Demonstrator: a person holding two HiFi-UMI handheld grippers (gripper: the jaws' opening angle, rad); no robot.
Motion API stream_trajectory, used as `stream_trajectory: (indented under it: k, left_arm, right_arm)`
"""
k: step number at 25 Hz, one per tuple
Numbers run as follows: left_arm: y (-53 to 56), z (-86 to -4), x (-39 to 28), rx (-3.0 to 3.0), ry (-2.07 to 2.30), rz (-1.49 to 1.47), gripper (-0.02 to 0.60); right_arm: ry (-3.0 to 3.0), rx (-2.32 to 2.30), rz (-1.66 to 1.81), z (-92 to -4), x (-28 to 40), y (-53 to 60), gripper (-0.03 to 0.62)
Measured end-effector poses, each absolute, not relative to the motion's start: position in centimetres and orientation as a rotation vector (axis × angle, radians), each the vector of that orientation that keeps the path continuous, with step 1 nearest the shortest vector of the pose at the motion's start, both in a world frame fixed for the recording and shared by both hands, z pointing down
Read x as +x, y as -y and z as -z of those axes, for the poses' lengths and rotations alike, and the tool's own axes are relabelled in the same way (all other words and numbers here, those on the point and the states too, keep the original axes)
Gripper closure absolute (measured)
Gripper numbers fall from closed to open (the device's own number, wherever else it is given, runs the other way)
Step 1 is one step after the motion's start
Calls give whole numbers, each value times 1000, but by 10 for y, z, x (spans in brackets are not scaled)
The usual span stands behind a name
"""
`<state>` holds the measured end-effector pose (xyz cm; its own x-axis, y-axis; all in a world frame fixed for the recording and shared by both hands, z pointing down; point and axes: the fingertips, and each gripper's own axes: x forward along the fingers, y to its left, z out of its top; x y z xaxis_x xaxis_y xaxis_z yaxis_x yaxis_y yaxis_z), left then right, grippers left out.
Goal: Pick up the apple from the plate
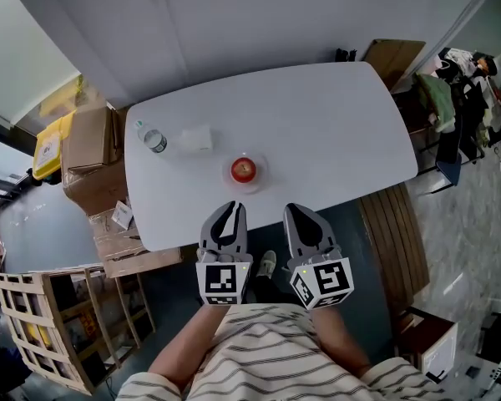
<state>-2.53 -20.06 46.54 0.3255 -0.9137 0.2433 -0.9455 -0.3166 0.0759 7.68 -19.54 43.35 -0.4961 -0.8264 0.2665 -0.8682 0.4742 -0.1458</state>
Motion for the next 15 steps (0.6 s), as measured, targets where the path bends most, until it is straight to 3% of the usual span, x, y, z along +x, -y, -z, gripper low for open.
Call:
stream_trajectory:
  k: [15]
  left_arm:
    - [230, -539, -23, 2313, 1691, -376, 384]
  right_arm:
    - [2490, 1488, -453, -464, 93, 206, 582]
